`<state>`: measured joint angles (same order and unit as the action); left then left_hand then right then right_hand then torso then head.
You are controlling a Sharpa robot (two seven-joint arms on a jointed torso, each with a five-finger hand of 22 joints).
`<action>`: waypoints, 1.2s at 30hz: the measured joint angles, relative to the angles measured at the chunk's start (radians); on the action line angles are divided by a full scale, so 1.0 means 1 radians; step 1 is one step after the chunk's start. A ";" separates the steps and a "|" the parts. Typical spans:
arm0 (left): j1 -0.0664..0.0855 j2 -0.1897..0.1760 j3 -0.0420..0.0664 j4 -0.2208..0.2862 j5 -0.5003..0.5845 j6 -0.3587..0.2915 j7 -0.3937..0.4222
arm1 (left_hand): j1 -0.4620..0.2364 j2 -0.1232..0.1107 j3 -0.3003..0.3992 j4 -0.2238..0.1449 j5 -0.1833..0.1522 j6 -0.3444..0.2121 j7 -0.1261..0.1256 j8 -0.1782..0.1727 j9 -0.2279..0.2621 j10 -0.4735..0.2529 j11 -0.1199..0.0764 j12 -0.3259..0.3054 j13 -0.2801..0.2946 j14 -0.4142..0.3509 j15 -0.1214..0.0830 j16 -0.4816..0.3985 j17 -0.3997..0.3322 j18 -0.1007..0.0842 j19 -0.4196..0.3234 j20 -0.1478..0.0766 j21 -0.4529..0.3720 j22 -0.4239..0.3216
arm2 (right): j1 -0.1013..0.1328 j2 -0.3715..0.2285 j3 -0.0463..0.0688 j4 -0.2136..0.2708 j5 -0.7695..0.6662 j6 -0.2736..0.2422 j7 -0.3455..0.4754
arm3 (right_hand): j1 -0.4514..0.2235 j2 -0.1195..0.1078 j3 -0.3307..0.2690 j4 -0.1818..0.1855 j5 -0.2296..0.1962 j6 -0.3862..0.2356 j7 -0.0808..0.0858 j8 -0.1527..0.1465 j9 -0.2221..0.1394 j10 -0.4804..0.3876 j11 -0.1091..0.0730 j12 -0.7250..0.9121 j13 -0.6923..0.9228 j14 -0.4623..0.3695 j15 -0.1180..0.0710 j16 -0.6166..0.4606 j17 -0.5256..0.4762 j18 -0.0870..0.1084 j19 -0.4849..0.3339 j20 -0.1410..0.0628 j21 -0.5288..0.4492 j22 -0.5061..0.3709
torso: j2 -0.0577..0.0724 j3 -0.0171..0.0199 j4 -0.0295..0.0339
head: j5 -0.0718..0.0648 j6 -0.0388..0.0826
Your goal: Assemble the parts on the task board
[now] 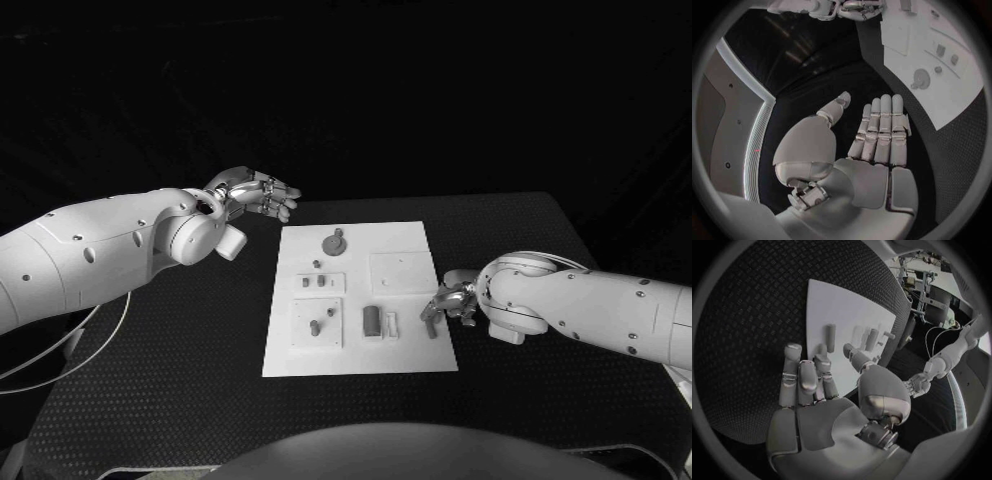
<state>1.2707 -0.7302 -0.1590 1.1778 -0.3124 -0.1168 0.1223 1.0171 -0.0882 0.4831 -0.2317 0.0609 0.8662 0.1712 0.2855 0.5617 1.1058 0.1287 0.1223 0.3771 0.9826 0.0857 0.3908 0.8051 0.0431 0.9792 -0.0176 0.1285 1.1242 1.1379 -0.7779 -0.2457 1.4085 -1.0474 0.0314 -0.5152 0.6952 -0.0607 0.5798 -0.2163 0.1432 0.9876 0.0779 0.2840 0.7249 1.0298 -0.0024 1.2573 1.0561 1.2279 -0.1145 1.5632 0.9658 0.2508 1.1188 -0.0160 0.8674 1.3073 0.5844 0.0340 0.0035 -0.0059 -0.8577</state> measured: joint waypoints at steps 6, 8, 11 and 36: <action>0.000 -0.002 0.000 0.000 0.000 0.001 0.000 | 0.000 0.000 0.000 0.000 0.000 0.000 0.000 0.000 0.000 0.000 0.000 0.000 0.001 0.000 0.000 0.000 0.001 0.001 0.000 0.000 0.000 0.000 | -0.012 0.006 -0.001 -0.019 -0.027 0.003 -0.006 | -0.004 -0.004 0.003 0.003 0.000 0.048 0.003 0.001 0.012 -0.017 -0.013 0.000 0.000 0.003 -0.004 0.000 0.001 0.007 0.000 0.000 0.000 0.000 | 0.000 -0.0006 0.0006 | 0.002 -0.006; 0.000 -0.003 0.000 0.000 0.000 0.001 0.000 | 0.000 0.000 0.000 0.000 0.000 0.000 0.000 0.000 0.000 0.000 0.000 0.000 0.001 0.000 0.000 -0.004 0.001 0.004 0.000 0.000 0.000 0.000 | -0.014 0.010 0.000 -0.022 -0.034 0.006 -0.007 | -0.004 -0.004 0.006 0.005 0.000 0.050 0.005 0.004 0.012 -0.017 -0.014 0.000 0.000 0.000 -0.007 0.000 0.001 0.007 0.000 0.000 0.000 0.000 | 0.000 -0.0012 0.0006 | 0.003 -0.009; 0.000 -0.004 0.000 0.000 0.000 0.001 0.000 | 0.000 0.000 0.000 0.000 0.000 0.000 0.000 0.000 0.000 0.000 0.000 0.000 0.001 0.000 0.000 -0.004 0.001 0.009 0.000 0.000 0.000 0.000 | -0.017 0.015 0.002 -0.023 -0.046 0.011 -0.008 | -0.004 -0.004 0.006 0.005 0.000 0.055 0.007 0.010 0.013 -0.017 -0.014 0.000 0.000 0.001 -0.007 0.000 0.001 0.007 0.000 0.000 0.000 0.000 | 0.000 -0.0012 0.0002 | 0.003 -0.012; 0.000 -0.005 0.000 0.000 0.000 0.006 -0.002 | 0.000 0.000 -0.003 0.003 0.000 0.000 0.000 0.000 0.000 0.000 0.000 0.000 0.002 0.000 0.000 -0.004 0.002 0.008 0.000 0.000 -0.004 0.001 | -0.041 0.067 0.012 -0.033 -0.188 0.047 -0.009 | 0.074 0.016 0.013 -0.068 0.000 0.069 0.003 0.022 0.028 -0.017 -0.014 0.000 -0.001 -0.004 -0.010 0.000 -0.009 0.004 0.000 0.000 0.000 0.001 | 0.000 -0.0018 0.0000 | 0.004 -0.015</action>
<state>1.2707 -0.7355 -0.1595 1.1780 -0.3125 -0.1108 0.1202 1.0171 -0.0882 0.4804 -0.2290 0.0609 0.8662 0.1712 0.2855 0.5617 1.1058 0.1287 0.1222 0.3787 0.9826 0.0857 0.3869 0.8071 0.0514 0.9792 -0.0176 0.1246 1.1253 1.0969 -0.7108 -0.2341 1.3759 -1.2357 0.0785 -0.5238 0.7696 -0.0449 0.5925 -0.2845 0.1432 1.0569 0.0805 0.3058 0.7533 1.0133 -0.0160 1.2570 1.0547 1.2239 -0.1248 1.5633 0.9572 0.2547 1.1187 -0.0156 0.8674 1.3080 0.5841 0.0322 0.0035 -0.0018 -0.8726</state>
